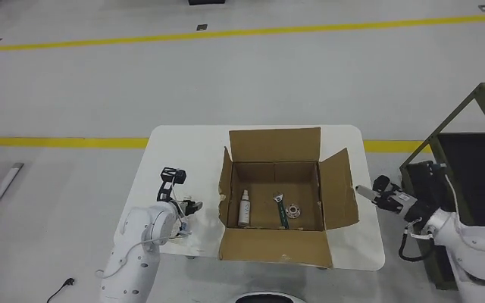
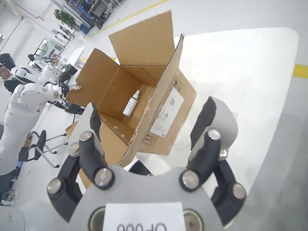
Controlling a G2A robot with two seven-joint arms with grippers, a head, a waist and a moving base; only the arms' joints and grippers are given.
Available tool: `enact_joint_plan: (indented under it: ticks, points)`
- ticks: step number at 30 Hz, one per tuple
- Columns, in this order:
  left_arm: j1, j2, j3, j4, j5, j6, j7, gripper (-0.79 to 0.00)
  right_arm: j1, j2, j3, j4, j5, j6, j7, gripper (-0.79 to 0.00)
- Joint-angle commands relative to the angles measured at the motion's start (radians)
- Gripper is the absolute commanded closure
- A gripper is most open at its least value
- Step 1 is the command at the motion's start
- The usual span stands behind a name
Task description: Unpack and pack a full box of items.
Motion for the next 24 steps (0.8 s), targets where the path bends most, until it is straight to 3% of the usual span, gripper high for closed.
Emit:
enact_joint_plan:
  ticks: [1, 2, 5, 6, 8, 13, 24]
  points:
    - [0.000, 0.000, 0.000, 0.000, 0.000, 0.000, 0.000, -0.785, 0.017, 0.001, -0.021, 0.010, 0.001, 0.006, 0.015, -0.717]
    - [0.000, 0.000, 0.000, 0.000, 0.000, 0.000, 0.000, -0.785, 0.025, 0.001, -0.033, 0.016, 0.002, 0.010, 0.023, -0.708]
    - [0.000, 0.000, 0.000, 0.000, 0.000, 0.000, 0.000, -0.785, 0.051, 0.002, -0.070, 0.036, 0.005, 0.030, 0.048, -0.493]
    - [0.000, 0.000, 0.000, 0.000, 0.000, 0.000, 0.000, -0.785, 0.060, 0.002, -0.081, 0.040, 0.003, 0.036, 0.054, -0.363]
    - [0.000, 0.000, 0.000, 0.000, 0.000, 0.000, 0.000, -0.785, 0.075, 0.003, -0.100, 0.049, -0.006, 0.047, 0.063, -0.283]
    - [0.000, 0.000, 0.000, 0.000, 0.000, 0.000, 0.000, -0.785, 0.103, 0.004, -0.145, 0.080, -0.018, 0.081, 0.086, 0.000]
    - [0.000, 0.000, 0.000, 0.000, 0.000, 0.000, 0.000, -0.785, 0.126, 0.009, -0.134, 0.103, 0.004, 0.112, 0.086, 0.000]
